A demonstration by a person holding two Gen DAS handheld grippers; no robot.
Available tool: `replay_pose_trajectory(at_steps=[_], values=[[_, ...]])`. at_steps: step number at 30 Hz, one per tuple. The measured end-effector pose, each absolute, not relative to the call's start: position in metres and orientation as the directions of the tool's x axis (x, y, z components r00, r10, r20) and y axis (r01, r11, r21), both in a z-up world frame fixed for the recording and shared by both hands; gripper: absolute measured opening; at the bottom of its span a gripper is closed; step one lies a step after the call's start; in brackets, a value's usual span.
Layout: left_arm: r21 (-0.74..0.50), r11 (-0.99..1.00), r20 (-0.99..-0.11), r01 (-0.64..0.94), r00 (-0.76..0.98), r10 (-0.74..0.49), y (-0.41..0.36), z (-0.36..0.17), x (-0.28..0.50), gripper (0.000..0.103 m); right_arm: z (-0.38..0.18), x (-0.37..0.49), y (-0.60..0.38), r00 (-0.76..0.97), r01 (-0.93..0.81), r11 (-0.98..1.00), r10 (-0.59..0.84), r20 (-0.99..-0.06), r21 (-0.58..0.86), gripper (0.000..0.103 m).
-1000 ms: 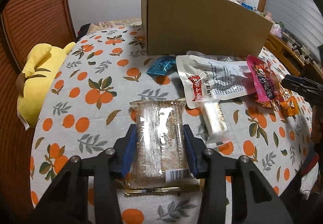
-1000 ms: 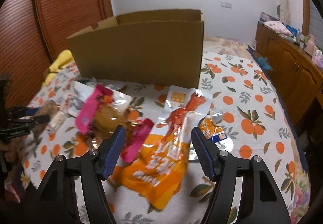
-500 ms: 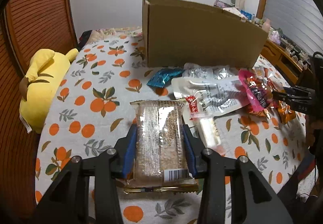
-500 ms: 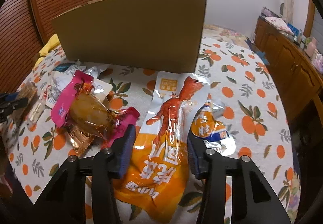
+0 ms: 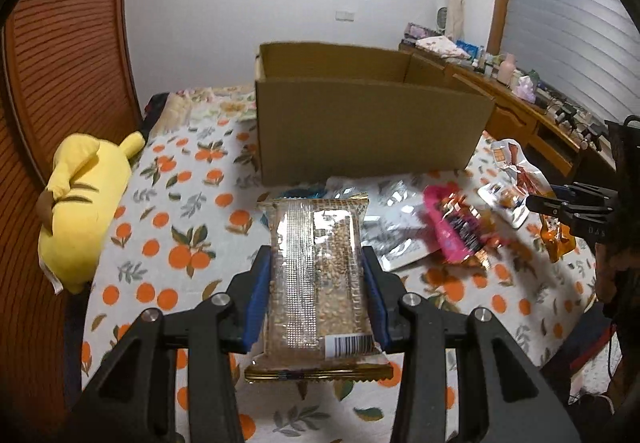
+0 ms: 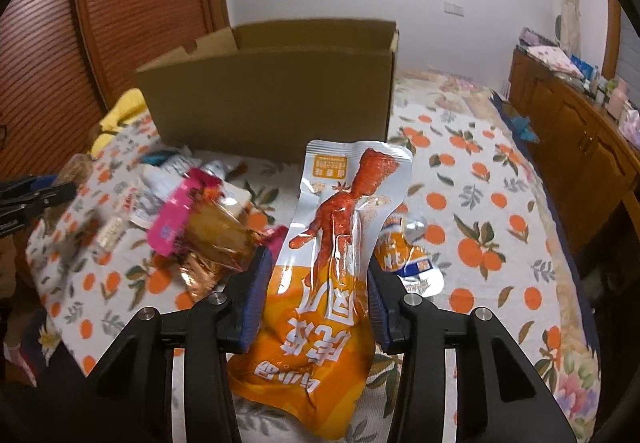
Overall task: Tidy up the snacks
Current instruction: 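Carry both packs over the box and open both tools to drop them inside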
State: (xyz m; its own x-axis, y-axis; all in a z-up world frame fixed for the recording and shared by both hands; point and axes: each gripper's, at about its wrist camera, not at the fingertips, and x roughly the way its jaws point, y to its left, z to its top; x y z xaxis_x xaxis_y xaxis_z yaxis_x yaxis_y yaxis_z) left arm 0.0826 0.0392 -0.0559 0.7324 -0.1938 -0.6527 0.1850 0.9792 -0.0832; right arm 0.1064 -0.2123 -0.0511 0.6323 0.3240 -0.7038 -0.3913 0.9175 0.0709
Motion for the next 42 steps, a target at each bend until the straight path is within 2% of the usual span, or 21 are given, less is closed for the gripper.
replay_pose_trajectory(at_steps=[8,18,30,42], values=[[-0.085,0.97,-0.605,0.227,0.762,-0.232,0.03,-0.026,0.097,0.041,-0.019,0.105,-0.208,0.673,-0.43,0.902,0.348,-0.653,0.038,0.044],[-0.074,0.963,-0.589,0.259,0.768,-0.252,0.02,0.003,0.134,0.041,0.011,0.117,-0.209,0.696,-0.451,0.892,0.371,-0.615,0.028,0.045],[-0.041,0.961,-0.589,0.272,0.771,-0.243,0.015,0.031,0.194,0.041,0.045,0.167,-0.197,0.705,-0.491,0.871,0.408,-0.58,0.016,0.045],[-0.027,0.954,-0.631,0.3,0.735,-0.249,0.006,0.028,0.262,0.042,0.047,0.234,-0.171,0.686,-0.525,0.851,0.44,-0.58,0.025,0.046]])
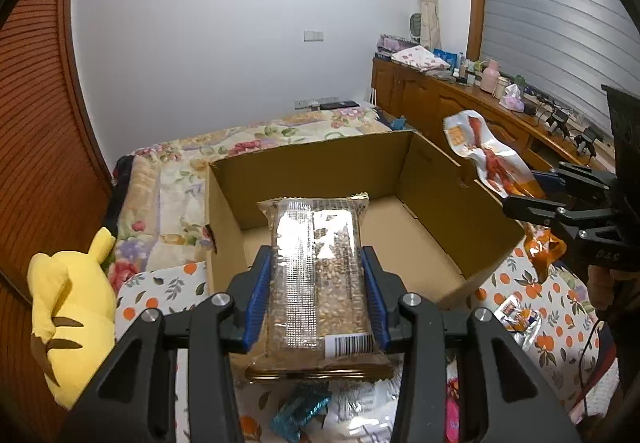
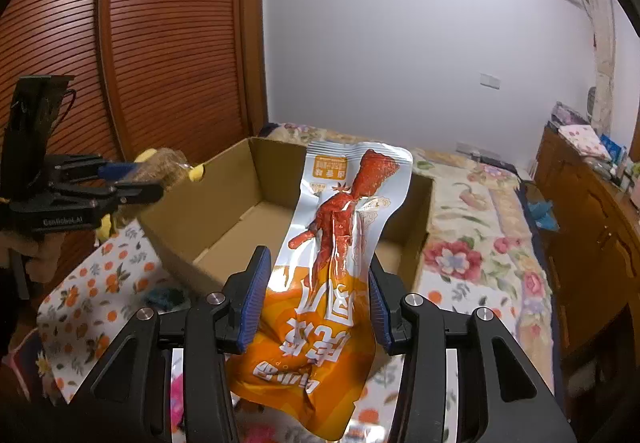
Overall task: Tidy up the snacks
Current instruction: 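Carry both packs over the box and open both tools to drop them inside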
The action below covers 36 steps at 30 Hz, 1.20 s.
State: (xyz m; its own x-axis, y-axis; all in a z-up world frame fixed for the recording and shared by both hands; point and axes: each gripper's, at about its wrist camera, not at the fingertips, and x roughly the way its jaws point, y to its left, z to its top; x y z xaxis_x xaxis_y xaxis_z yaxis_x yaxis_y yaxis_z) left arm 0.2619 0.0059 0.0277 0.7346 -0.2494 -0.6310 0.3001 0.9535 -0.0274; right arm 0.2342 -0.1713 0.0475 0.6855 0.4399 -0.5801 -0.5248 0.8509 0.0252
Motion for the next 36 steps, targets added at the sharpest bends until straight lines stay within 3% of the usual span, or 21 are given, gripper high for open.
replay_pose_trajectory(at_steps=[13,26,36], values=[[-0.01,0.957,-0.689,0.291,0.692,-0.218,-0.002,0.007,0.314,0.043,0.019,0.299,-0.144,0.655,-0.522,0.853,0.407,-0.637,0.008,0.046],[-0.01,0.956,-0.714,0.294,0.667,-0.213,-0.004,-0.009,0.322,0.043,-0.004,0.302,-0.126,0.64,-0.528,0.847,0.347,-0.685,-0.064,0.047],[-0.017,0.957,-0.707,0.29,0.673,-0.216,0.0,-0.008,0.319,0.049,-0.017,0.306,-0.12,0.592,-0.537,0.843,0.351,-0.725,-0.031,0.05]])
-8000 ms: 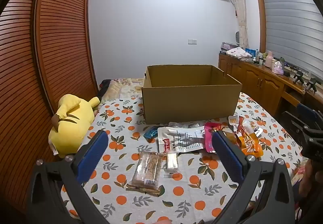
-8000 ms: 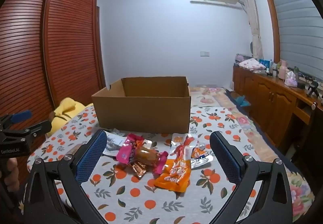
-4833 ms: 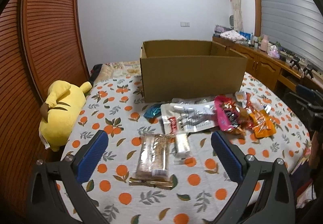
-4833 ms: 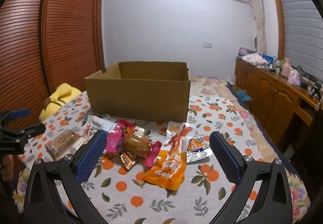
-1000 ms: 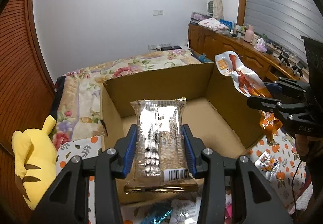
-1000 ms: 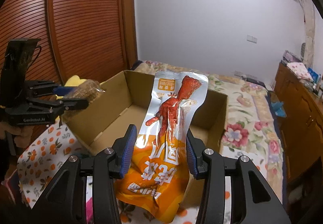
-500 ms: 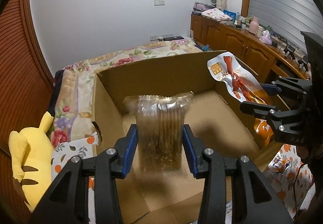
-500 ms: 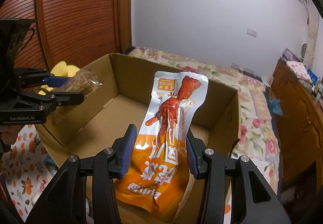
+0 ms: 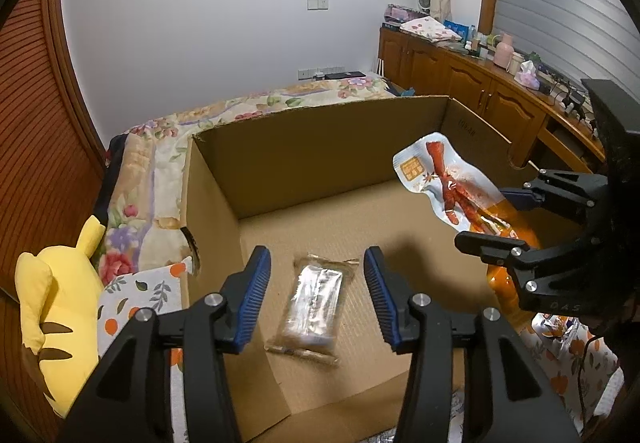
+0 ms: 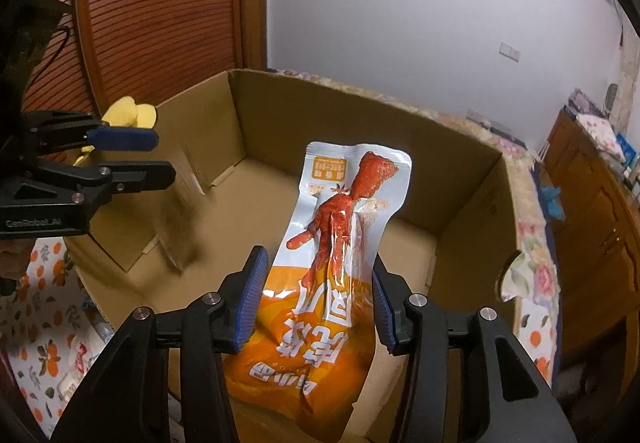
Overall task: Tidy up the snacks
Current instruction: 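Carry both packs over the box and open both tools to drop them inside, then move both tools back to the snacks on the bedspread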
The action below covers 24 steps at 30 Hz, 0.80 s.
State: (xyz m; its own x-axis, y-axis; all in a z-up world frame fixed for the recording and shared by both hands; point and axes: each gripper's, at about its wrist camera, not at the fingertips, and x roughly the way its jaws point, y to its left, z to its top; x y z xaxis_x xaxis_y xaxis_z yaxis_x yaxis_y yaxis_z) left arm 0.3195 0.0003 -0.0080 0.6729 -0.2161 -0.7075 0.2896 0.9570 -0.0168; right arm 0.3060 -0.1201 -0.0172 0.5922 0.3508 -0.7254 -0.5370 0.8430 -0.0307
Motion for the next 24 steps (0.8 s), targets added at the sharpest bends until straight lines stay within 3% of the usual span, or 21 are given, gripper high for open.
replay_pose_trajectory(at_steps=[8,14,17,24], values=[[-0.027,0.955,-0.675,0.296,0.699,-0.236,0.002,0.006,0.29,0.055,-0.001,0.293,-0.13,0.623,-0.516,0.857,0.366,-0.691,-0.011,0.063],[-0.036,0.946,-0.639,0.322,0.721,-0.27,0.002,0.02,0.25,0.063,0.026,0.252,-0.151,0.659,-0.501,0.865,0.403,-0.635,0.029,0.063],[-0.052,0.941,-0.621,0.333,0.727,-0.292,0.002,0.022,0.23,0.073,0.034,0.231,-0.167,0.676,-0.489,0.871,0.407,-0.614,0.039,0.063],[-0.082,0.931,-0.626,0.356,0.708,-0.326,-0.008,0.007,0.192,0.073,0.022,0.187,-0.202,0.683,-0.439,0.897,0.376,-0.627,0.059,0.064]])
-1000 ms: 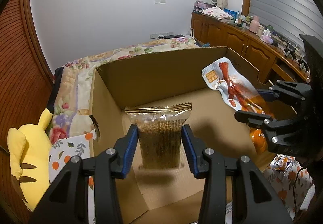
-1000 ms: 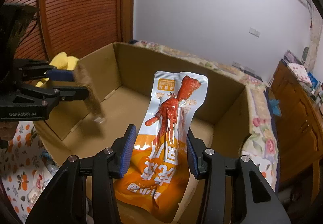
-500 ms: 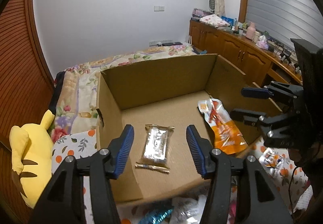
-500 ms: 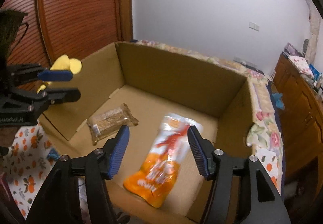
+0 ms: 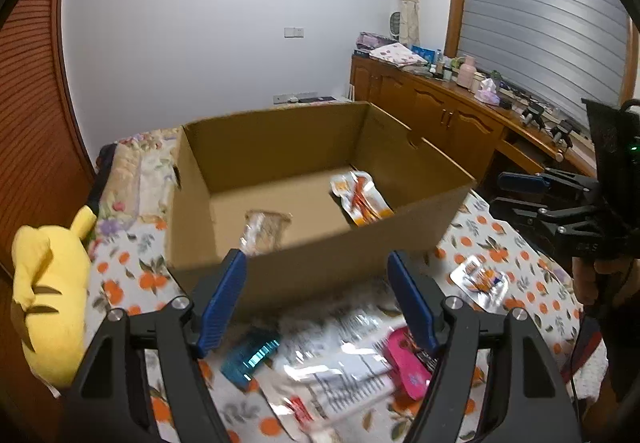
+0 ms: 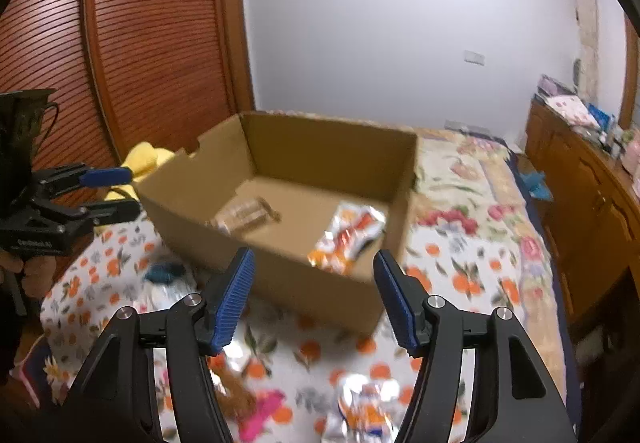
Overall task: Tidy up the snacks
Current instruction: 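Move both tools back to the snacks on the bedspread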
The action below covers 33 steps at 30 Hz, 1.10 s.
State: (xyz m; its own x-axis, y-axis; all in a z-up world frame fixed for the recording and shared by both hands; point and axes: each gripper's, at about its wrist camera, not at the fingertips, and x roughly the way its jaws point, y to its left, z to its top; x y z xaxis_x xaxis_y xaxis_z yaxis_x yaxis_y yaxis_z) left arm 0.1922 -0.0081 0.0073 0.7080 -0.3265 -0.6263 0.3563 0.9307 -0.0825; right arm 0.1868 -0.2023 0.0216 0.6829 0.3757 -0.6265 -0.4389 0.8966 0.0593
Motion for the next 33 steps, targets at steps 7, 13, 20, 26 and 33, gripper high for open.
replay_pose_trajectory(at_steps=[7,13,20,26,33], values=[[-0.087,0.929,-0.659,0.359,0.678,-0.324,-0.031,-0.022,0.169,0.073,-0.01,0.167,-0.229,0.659,-0.391,0.918,0.329,-0.677,0.066,0.064],[-0.124,0.92,-0.676,0.372,0.647,-0.353,-0.047,-0.041,0.156,0.073,-0.043,0.158,-0.246,0.618,-0.372,0.925,0.306,-0.725,0.073,0.064],[-0.146,0.913,-0.69,0.382,0.622,-0.371,-0.063,-0.058,0.15,0.073,-0.076,0.157,-0.251,0.562,-0.369,0.927,0.285,-0.777,0.074,0.064],[-0.155,0.912,-0.693,0.38,0.616,-0.375,-0.068,-0.063,0.149,0.073,-0.091,0.164,-0.246,0.534,-0.374,0.924,0.28,-0.797,0.074,0.064],[-0.163,0.912,-0.706,0.376,0.601,-0.374,-0.075,-0.071,0.15,0.073,-0.1,0.17,-0.237,0.524,-0.405,0.914,0.236,-0.818,0.004,0.064]])
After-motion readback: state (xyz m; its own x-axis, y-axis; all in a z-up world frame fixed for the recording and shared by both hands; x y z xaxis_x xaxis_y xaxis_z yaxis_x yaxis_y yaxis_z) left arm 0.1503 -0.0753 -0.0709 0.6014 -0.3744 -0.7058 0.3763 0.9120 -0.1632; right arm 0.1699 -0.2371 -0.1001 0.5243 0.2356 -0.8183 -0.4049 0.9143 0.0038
